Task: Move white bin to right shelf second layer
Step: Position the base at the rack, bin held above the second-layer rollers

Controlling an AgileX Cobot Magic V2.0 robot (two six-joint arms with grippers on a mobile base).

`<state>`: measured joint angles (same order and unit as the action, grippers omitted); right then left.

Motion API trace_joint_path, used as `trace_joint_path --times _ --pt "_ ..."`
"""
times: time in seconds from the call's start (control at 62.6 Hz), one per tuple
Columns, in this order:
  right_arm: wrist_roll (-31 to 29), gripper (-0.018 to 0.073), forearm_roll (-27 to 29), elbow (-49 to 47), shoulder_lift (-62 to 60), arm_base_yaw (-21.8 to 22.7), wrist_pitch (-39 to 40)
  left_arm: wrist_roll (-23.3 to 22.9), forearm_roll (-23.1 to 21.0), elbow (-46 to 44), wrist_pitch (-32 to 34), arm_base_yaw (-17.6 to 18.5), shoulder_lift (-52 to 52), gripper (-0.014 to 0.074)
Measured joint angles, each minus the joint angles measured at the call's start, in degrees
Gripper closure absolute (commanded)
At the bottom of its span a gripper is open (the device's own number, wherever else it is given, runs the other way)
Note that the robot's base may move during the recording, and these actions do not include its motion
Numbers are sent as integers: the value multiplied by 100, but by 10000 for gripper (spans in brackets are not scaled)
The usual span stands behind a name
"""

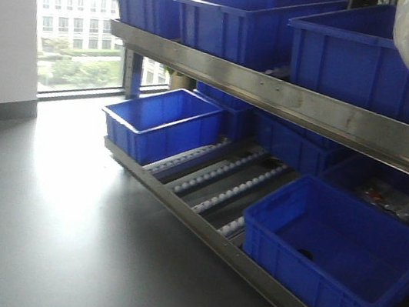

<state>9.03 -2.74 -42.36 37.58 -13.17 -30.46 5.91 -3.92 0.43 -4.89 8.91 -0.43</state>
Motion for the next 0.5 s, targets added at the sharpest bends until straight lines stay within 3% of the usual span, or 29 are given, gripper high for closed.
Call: trace_joint_path --times 0.496 --pt "0 502 0 0 0 0 0 0 0 0 0 0 0 512"
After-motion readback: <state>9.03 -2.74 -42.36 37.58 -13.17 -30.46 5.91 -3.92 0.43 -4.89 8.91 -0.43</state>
